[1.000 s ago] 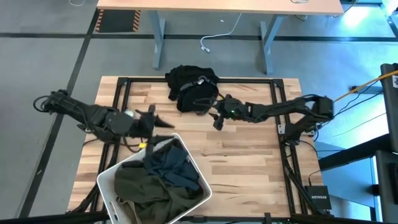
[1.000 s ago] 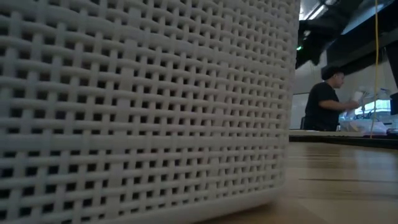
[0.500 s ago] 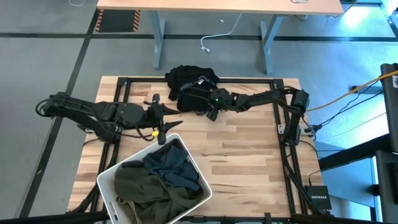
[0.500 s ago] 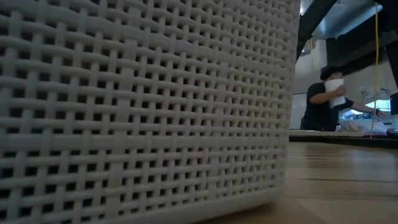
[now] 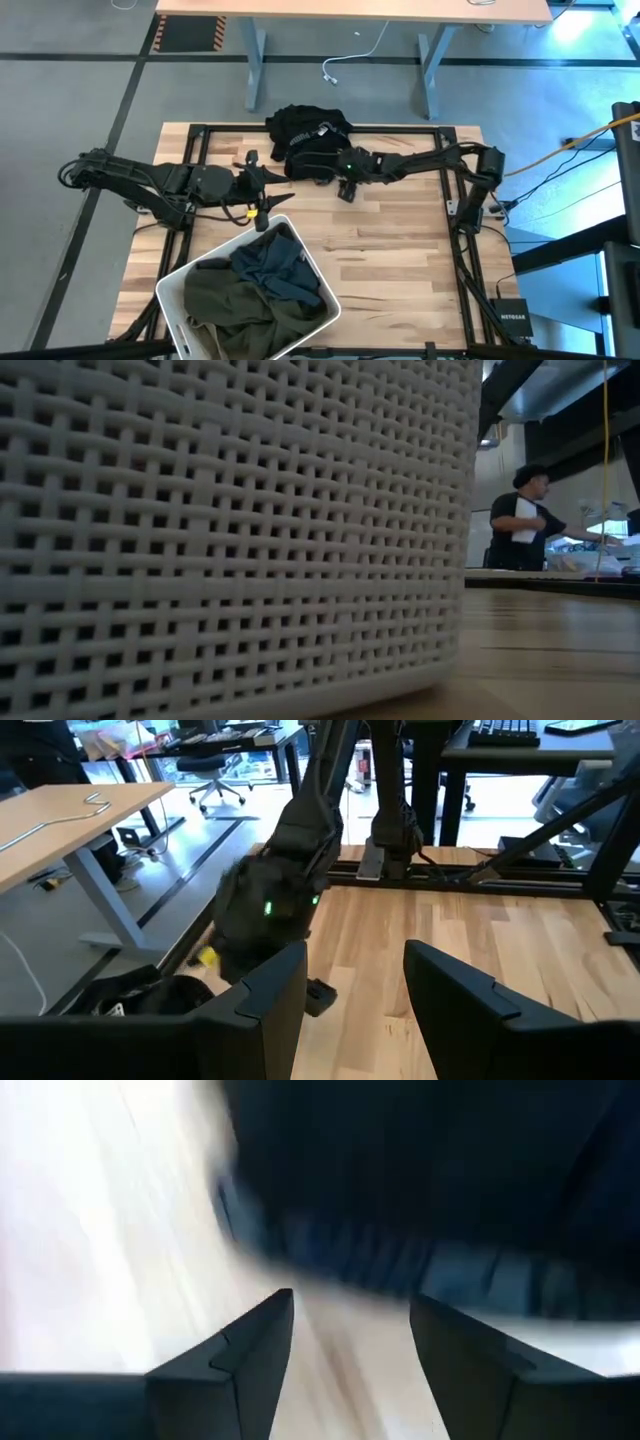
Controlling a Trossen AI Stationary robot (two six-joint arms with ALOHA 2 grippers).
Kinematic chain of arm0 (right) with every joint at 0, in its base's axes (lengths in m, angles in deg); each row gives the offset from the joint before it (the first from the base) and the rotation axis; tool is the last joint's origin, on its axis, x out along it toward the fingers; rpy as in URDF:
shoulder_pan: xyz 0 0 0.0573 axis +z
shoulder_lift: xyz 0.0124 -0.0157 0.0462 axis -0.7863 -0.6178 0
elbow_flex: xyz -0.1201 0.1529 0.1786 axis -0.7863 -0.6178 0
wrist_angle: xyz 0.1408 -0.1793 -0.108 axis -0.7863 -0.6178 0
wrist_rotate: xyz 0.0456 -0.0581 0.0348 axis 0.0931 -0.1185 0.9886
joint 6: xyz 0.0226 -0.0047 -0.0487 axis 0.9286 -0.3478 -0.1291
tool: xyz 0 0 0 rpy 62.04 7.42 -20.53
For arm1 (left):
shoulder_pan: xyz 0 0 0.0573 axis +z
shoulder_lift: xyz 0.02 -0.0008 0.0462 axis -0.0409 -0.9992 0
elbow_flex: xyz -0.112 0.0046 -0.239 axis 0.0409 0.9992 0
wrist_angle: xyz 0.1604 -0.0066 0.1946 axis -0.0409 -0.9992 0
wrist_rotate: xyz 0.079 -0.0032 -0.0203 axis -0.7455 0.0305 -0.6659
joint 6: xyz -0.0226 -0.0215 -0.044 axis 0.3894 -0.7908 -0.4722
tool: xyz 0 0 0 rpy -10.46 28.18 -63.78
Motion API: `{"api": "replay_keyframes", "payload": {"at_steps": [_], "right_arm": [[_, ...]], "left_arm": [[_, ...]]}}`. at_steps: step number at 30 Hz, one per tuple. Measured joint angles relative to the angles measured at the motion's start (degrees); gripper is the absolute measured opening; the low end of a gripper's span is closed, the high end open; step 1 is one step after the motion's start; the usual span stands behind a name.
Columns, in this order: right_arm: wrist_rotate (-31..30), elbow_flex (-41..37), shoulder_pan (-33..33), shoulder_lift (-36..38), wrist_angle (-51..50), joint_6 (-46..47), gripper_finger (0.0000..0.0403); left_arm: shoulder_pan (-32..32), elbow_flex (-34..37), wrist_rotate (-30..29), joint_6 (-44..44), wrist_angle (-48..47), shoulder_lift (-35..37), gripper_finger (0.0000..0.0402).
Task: Sort clothes
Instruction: Put the black underwear into the white bin
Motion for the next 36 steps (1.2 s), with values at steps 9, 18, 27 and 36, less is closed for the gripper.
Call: {"api": "replay_keyframes", "payload": {"at_steps": [9, 18, 27, 36], "right_arm": [[-2.0, 0.2, -0.2, -6.4, 20.7, 1.9, 0.0220], [-2.9, 0.7, -0.1, -10.6, 12.3, 2.0, 0.0220], [-2.1, 0.1, 2.7, -5.3, -12.1, 3.3, 0.0220], [0.6, -4.6, 17.3, 6.6, -34.9, 12.4, 0.0220]], "left_arm": [[0.0, 0.0, 0.0, -0.4, -0.2, 0.0, 0.0164], [0.0, -0.1, 0.0, -0.6, -0.3, 0.0, 0.0164], [0.0, -0.1, 0.0, -0.6, -1.4, 0.1, 0.0164], [0.0, -0.1, 0.0, -0.6, -4.0, 0.1, 0.0164]]}}
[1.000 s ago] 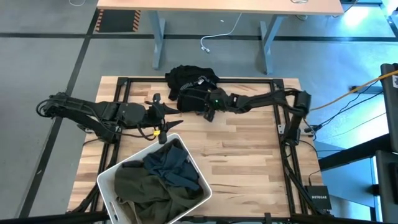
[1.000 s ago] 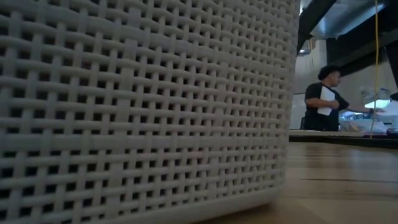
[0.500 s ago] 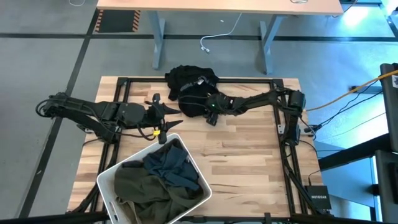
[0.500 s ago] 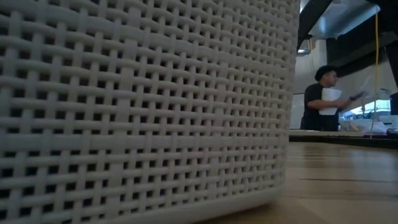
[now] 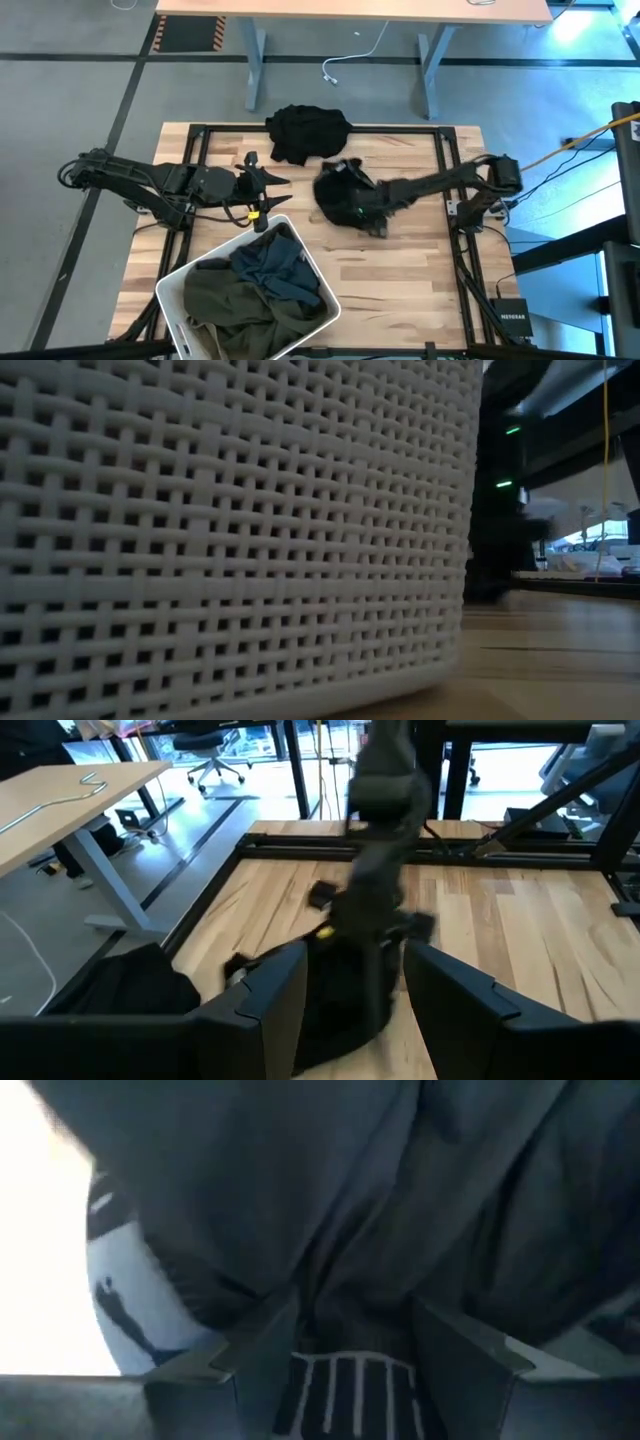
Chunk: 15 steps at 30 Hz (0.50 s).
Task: Sort clothes
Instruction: Put the black underwear into the white bin
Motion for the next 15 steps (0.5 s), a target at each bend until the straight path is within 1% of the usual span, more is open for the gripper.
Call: {"api": "replay_keyframes", "payload": {"at_steps": [3, 5, 8, 10, 13, 15], "right_arm": [[0.5, -2.4, 5.5, 4.3, -5.7, 4.2, 0.0220], [-0.4, -3.5, 8.9, 7.5, -9.2, 7.2, 0.0220], [-6.2, -3.6, 13.5, 13.1, -13.9, 13.2, 0.0221], [-9.5, -2.9, 16.1, 17.5, -15.6, 15.3, 0.0221], [-15.1, -2.6, 18.2, 23.3, -14.5, 16.1, 0.0221], [-19.6, -2.6, 18.2, 26.1, -12.5, 15.2, 0.0221]], "left_arm": [[0.0, 0.0, 0.0, 0.0, -0.7, 0.0, 0.0164], [0.0, 0.0, 0.0, 0.0, -0.9, 0.0, 0.0164], [0.0, 0.0, 0.0, 0.0, -0.7, 0.0, 0.0164], [0.0, 0.0, 0.0, 0.0, -0.7, 0.0, 0.0164], [0.0, 0.0, 0.0, 0.0, -0.7, 0.0, 0.0164], [0.0, 0.0, 0.0, 0.0, -0.8, 0.0, 0.0164]]}}
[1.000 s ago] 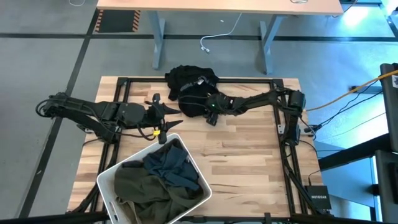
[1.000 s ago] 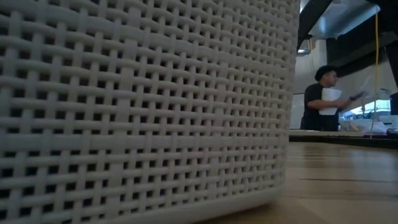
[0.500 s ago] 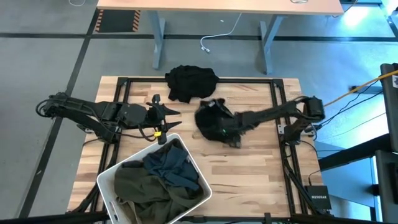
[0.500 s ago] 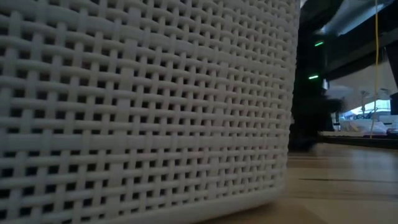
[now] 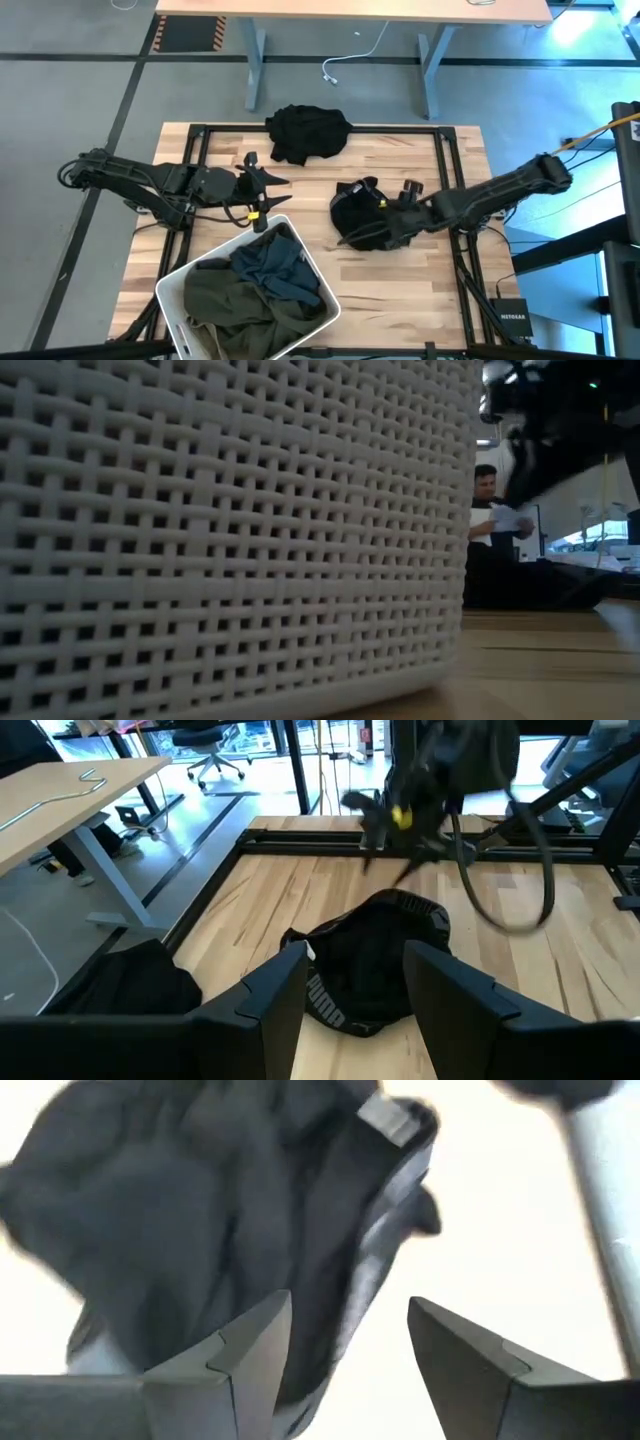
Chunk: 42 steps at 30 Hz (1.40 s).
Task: Sort clothes
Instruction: Put the black underwear into the white bin
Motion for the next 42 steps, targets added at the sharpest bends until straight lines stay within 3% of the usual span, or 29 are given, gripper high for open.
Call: {"api": "replay_keyframes", "payload": {"at_steps": [2, 4, 9, 15, 19, 24, 29, 32, 35, 39, 42], "right_arm": [[-3.6, -0.2, -1.2, 1.4, 2.6, -2.0, 0.0221], [-2.9, -1.2, -4.4, 1.7, 5.5, -4.1, 0.0221], [10.4, -8.3, -15.9, 0.5, 18.7, -11.4, 0.0221], [18.4, -17.9, -27.9, -2.9, 33.2, -15.1, 0.0221], [29.4, -21.7, -31.0, -6.5, 47.9, -16.0, 0.0221], [37.4, -22.2, -31.2, -12.3, 60.3, -16.5, 0.0221], [31.7, -21.8, -31.2, -19.4, 66.1, -15.9, 0.0219], [28.9, -21.5, -31.1, -23.0, 67.8, -16.6, 0.0198], [27.7, -21.4, -30.6, -24.1, 68.3, -16.6, 0.0142], [25.1, -21.4, -28.1, -23.1, 67.4, -16.6, 0.0028], [26.4, -21.1, -26.0, -20.2, 63.9, -16.3, 0.0023]], "left_arm": [[0.0, 0.0, 0.0, 0.0, -0.1, 0.0, 0.0164], [0.0, 0.0, 0.0, 0.0, -0.1, 0.0, 0.0164], [-0.1, 0.0, 0.1, 0.1, -0.2, 0.0, 0.0164], [-0.2, 0.0, 0.3, 0.0, -0.2, 0.0, 0.0164], [-0.2, 0.0, 0.3, 0.0, 0.1, 0.0, 0.0164], [-0.2, 0.0, 0.3, -0.2, 0.0, 0.0, 0.0164], [-0.2, 0.0, 0.3, -0.9, -0.2, 0.0, 0.0164], [-0.2, 0.0, 0.3, -1.1, -0.3, 0.0, 0.0164], [-0.2, 0.0, 0.3, -1.2, -0.3, 0.0, 0.0164], [-0.2, 0.0, 0.3, -1.3, -0.2, 0.0, 0.0164], [-0.2, 0.0, 0.3, -1.3, -0.1, 0.0, 0.0164]]}}
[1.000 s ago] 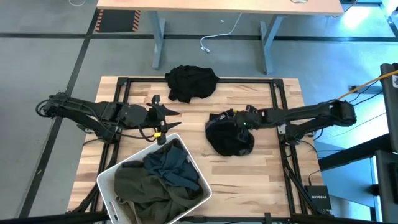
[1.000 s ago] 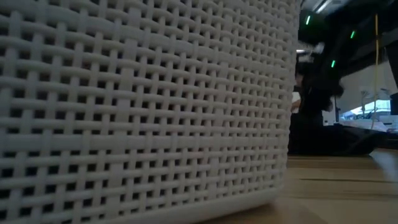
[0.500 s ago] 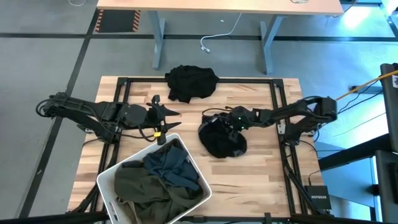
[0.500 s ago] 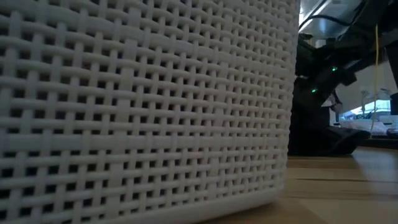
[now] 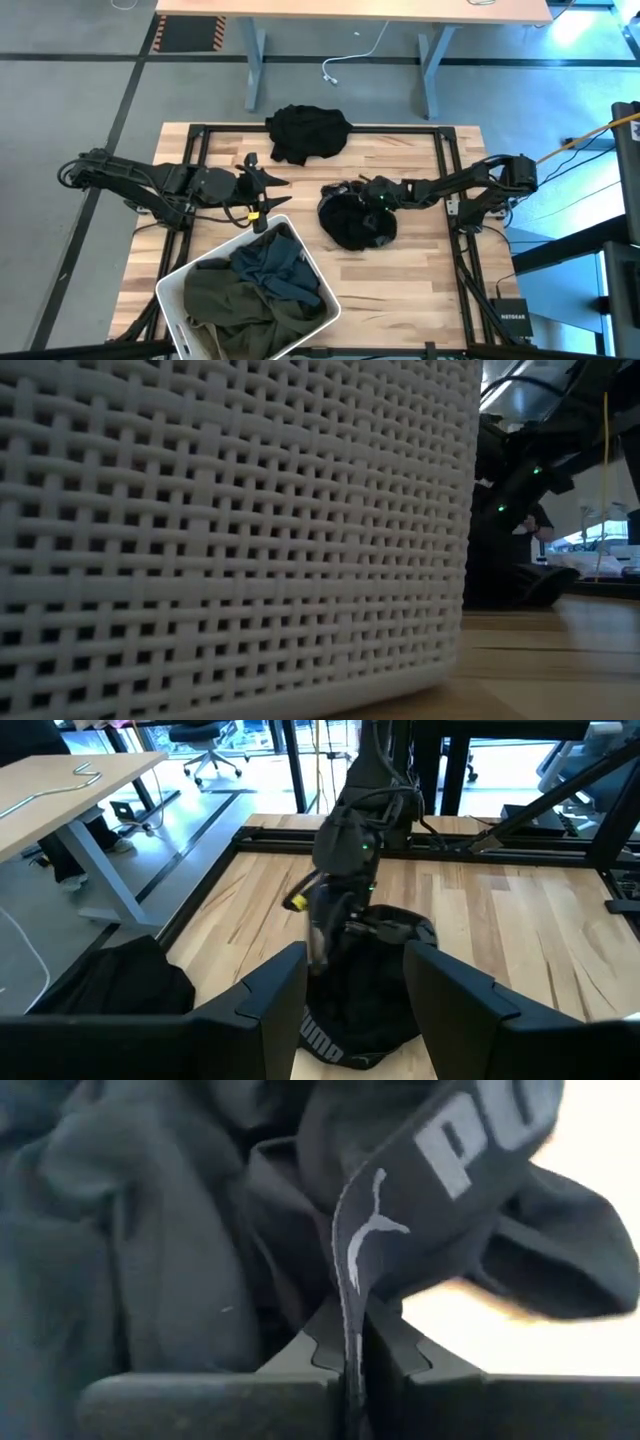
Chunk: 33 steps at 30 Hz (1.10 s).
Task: Sort clothes
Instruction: Put the black underwear into the white bin
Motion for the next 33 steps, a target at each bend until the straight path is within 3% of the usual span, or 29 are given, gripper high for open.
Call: {"api": "replay_keyframes", "payload": {"at_steps": [9, 14, 25, 33], "right_arm": [[-1.2, 9.0, 3.4, 13.6, -18.5, -0.1, 0.0014], [-1.6, 18.0, 5.7, 18.2, -21.6, -1.0, 0.0007], [-1.7, 39.8, 11.8, 15.7, -20.0, -7.7, 0.0006], [1.1, 55.6, 14.5, 10.0, -15.5, -13.0, 0.0007]], "left_arm": [[0.0, 0.0, 0.0, 0.6, 0.0, 0.0, 0.0164], [0.0, 0.0, 0.0, 1.5, 0.6, 0.0, 0.0164], [0.2, -0.3, -0.1, 1.3, 1.1, 0.9, 0.0164], [0.2, -6.5, -2.8, 3.2, 2.0, 5.1, 0.0164]]}}
